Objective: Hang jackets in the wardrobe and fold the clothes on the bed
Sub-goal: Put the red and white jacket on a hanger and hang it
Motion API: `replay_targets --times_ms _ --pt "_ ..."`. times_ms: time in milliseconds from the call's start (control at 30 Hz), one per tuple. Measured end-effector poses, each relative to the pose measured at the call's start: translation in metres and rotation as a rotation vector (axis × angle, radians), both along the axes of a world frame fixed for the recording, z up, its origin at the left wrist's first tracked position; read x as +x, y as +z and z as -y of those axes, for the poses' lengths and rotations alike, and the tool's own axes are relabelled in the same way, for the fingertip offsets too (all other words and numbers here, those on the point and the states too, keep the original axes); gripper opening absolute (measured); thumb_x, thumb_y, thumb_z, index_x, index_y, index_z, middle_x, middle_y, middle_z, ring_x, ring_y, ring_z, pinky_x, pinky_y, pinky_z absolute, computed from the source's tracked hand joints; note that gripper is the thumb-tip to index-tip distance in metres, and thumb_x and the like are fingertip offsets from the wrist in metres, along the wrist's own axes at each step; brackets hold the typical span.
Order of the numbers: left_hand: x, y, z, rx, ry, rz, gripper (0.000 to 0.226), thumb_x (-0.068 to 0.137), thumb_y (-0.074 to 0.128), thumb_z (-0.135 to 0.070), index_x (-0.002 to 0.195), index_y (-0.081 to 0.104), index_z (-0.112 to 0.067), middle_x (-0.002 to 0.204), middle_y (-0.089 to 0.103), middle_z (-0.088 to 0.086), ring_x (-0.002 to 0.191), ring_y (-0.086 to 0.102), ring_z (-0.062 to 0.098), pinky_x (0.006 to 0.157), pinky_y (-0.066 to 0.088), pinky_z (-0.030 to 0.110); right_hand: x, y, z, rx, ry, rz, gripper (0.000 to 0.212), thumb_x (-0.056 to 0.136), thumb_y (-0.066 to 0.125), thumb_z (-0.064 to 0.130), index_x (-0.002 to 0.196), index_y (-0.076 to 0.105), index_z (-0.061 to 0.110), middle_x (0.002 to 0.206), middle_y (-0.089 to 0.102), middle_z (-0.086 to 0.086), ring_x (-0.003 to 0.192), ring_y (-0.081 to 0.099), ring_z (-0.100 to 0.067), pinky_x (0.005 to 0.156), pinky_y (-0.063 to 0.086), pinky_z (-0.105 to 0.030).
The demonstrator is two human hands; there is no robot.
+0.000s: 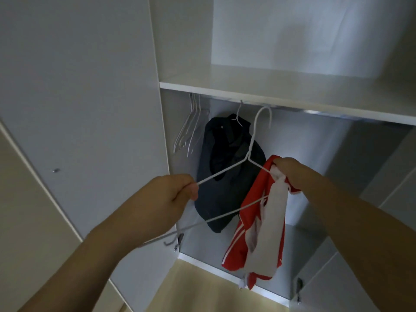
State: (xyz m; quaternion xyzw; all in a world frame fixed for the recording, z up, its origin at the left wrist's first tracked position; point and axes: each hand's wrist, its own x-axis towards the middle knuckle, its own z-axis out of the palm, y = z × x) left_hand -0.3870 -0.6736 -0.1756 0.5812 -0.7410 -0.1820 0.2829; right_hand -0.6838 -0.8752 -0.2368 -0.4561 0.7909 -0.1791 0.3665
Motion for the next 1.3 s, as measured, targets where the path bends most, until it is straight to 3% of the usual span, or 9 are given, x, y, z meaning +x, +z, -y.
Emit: replay_targets --times_ms 233,433,567,633,700,833,1033,1133,1300 --pt "-0.032 -0.07 0.037 0.019 0.026 -0.129 0.027 0.104 0.042 -0.019 0.089 0.064 -0.018 0.065 0.053 -0.012 0.056 0.051 -0.001 0.054 0.036 0.008 0.018 0.065 -0.055 -0.158 0.032 0.676 0.028 0.096 0.047 0.023 0.081 0.063 0.005 0.068 0.063 -0.013 0.061 0.058 -0.026 0.061 0.05 -0.033" --pt "-0.043 -0.055 0.042 -0.15 -0.083 -0.312 0.028 0.103 0.045 -0.019 0.081 0.062 -0.014 0.06 0.052 -0.004 0.055 0.05 0.002 0.053 0.038 0.011 0.014 0.09 -0.082 -0.709 0.396 -0.282 0.017 0.097 0.049 0.026 0.097 0.06 0.012 0.107 0.054 0.001 0.108 0.049 -0.02 0.1 0.038 -0.039" --pt "-0.041 -0.055 0.076 -0.14 0.076 -0.295 0.014 0.096 0.059 -0.033 0.087 0.055 -0.023 0.065 0.051 -0.006 0.055 0.05 0.0 0.05 0.038 0.013 0.003 0.096 -0.088 -0.568 0.374 -0.218 0.039 0.101 0.036 0.038 0.096 0.066 0.013 0.097 0.066 -0.012 0.09 0.06 -0.028 0.084 0.045 -0.038" --pt "-0.039 -0.07 0.089 -0.053 0.226 -0.474 0.039 0.084 0.075 -0.033 0.111 0.047 -0.025 0.091 0.054 -0.003 0.081 0.057 0.002 0.068 0.049 0.016 -0.003 0.096 -0.089 -0.658 0.264 -0.267 0.045 0.101 0.035 0.039 0.09 0.065 0.008 0.093 0.065 -0.015 0.087 0.058 -0.031 0.077 0.041 -0.035" --pt "-0.046 -0.09 0.093 0.188 0.267 -0.713 0.073 0.077 0.083 -0.03 0.132 0.036 -0.024 0.119 0.05 0.0 0.112 0.051 0.016 0.096 0.046 0.03 -0.008 0.102 -0.094 -0.746 0.148 -0.186 0.047 0.101 0.035 0.039 0.09 0.065 0.004 0.092 0.064 -0.017 0.088 0.059 -0.034 0.079 0.042 -0.037" --pt "-0.089 -0.119 0.095 0.77 -0.032 -0.754 0.099 0.058 0.084 -0.062 0.139 0.048 -0.018 0.141 0.052 0.004 0.127 0.05 0.028 0.109 0.038 0.04 -0.013 0.124 -0.11 -0.81 0.131 0.057 0.038 0.099 0.037 0.038 0.08 0.056 0.012 0.077 0.06 -0.01 0.075 0.057 -0.027 0.071 0.042 -0.035" --pt "-0.145 -0.098 0.102 0.785 -0.281 -0.468 0.014 0.098 0.054 -0.034 0.103 0.064 -0.025 0.115 0.063 0.003 0.113 0.058 0.026 0.096 0.051 0.036 -0.023 0.131 -0.133 -0.81 0.129 0.136 0.034 0.096 0.039 0.041 0.071 0.049 0.021 0.07 0.055 -0.005 0.073 0.056 -0.026 0.077 0.044 -0.04" --pt "-0.146 -0.094 0.099 0.808 -0.433 -0.453 0.018 0.1 0.053 -0.023 0.115 0.061 -0.026 0.115 0.064 -0.004 0.107 0.062 0.014 0.084 0.054 0.024 -0.036 0.128 -0.144 -0.802 0.111 0.129 0.035 0.088 0.041 0.046 0.075 0.056 0.017 0.073 0.058 -0.007 0.077 0.058 -0.03 0.083 0.048 -0.046" --pt "-0.102 -0.08 0.117 0.751 -0.269 -0.68 0.04 0.096 0.056 -0.037 0.123 0.063 -0.009 0.116 0.071 0.009 0.107 0.067 0.025 0.098 0.05 0.047 -0.071 0.114 -0.155 -0.858 0.056 -0.104 0.046 0.085 0.042 0.054 0.08 0.063 0.013 0.082 0.063 -0.01 0.081 0.059 -0.03 0.08 0.046 -0.041"
